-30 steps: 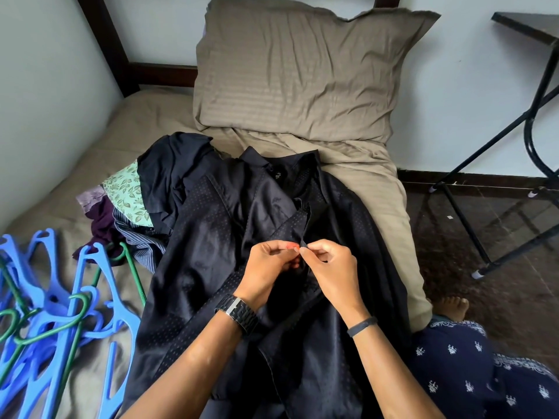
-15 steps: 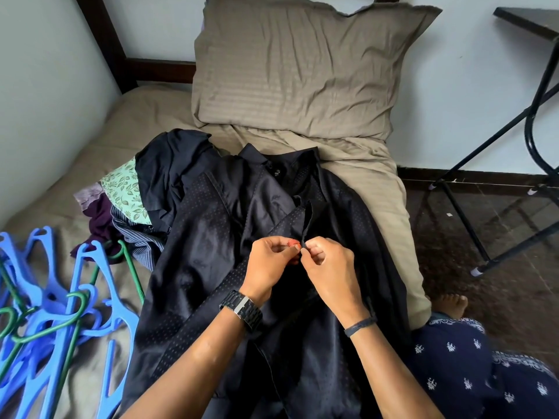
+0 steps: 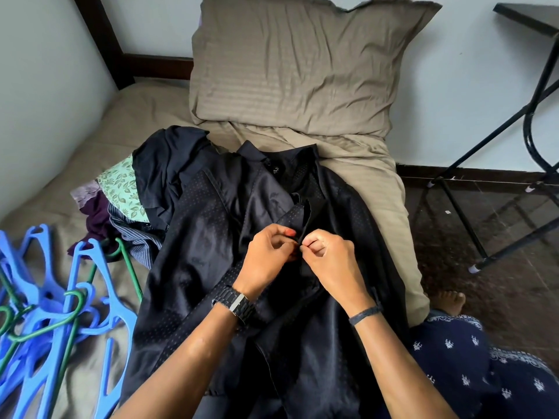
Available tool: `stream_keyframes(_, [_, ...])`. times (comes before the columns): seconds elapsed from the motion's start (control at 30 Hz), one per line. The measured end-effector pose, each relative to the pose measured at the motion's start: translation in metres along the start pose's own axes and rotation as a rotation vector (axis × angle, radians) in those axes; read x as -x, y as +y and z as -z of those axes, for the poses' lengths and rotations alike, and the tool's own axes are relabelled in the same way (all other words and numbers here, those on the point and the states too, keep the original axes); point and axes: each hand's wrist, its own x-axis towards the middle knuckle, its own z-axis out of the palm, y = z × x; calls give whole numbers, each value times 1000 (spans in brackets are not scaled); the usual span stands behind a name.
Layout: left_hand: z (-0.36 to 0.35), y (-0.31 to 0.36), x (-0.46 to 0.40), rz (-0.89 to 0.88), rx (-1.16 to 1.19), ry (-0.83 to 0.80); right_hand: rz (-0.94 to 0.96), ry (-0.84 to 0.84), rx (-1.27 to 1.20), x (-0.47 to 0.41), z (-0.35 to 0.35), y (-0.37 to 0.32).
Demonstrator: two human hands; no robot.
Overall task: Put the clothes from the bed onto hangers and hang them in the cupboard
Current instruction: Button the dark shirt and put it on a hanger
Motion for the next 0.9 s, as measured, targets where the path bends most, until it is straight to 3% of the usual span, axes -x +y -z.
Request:
stream_keyframes(0.37, [-3,0,-13,-63,-57,32,-49,27,-102,-7,-2,6])
stream_keyframes(0.53, [-4,8,-20,-140,-50,-37,-362,21,-734,-18,2,-1])
stream_keyframes(0.6, [-5,11,-26,-161,-59,-48,-406,16,-877,-23,2,-1])
stream_keyframes(0.67, [-5,13,-32,-182,-67,-57,-297,94,-769,-25,-2,0])
stream_keyframes(0.8, [-7,13,-44,-225,-114,-60,253,339,80,-32,-7,13])
stream_keyframes(0.9, [-5,11,-50,-231,-141,-70,366,270,263,-40,-3,21])
